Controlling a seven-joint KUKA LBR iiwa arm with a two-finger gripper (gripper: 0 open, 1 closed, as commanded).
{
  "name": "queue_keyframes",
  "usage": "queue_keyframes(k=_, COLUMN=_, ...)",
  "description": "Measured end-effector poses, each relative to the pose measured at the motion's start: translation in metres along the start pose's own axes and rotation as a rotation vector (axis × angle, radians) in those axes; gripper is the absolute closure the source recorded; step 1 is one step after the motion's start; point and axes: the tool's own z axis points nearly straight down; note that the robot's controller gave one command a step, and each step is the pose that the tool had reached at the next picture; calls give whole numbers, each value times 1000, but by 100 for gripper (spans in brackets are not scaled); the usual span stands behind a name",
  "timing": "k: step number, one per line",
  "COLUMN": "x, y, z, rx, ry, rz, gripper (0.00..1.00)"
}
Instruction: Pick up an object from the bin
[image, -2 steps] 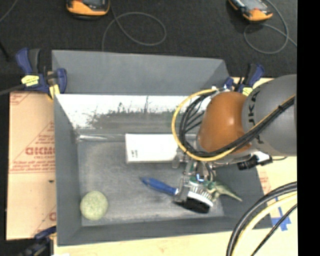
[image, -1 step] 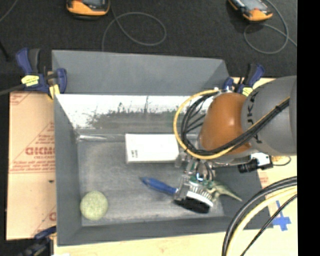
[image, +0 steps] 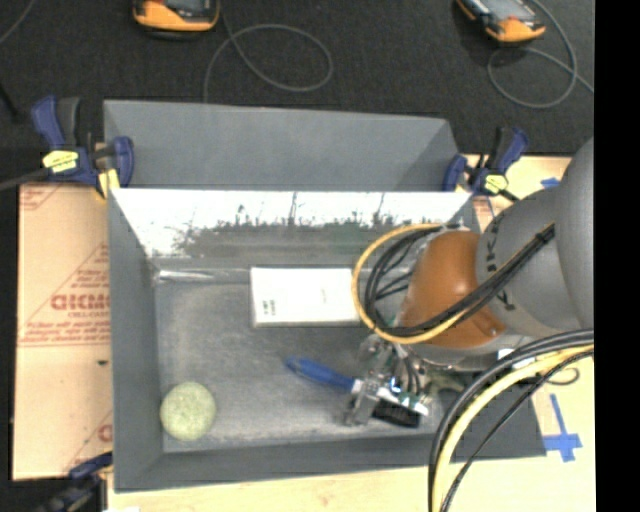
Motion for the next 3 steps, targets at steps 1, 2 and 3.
queue_keyframes(k=1, x=-4, y=4, z=-1, rx=1, ry=-1, rz=-34, gripper=100)
queue_keyframes(k=2, x=-4, y=4, z=-1, rx=1, ry=-1, rz=-34, gripper=100)
queue_keyframes(k=3, x=-3, y=3, z=-6, rx=2, ry=3, rz=-35, gripper=100)
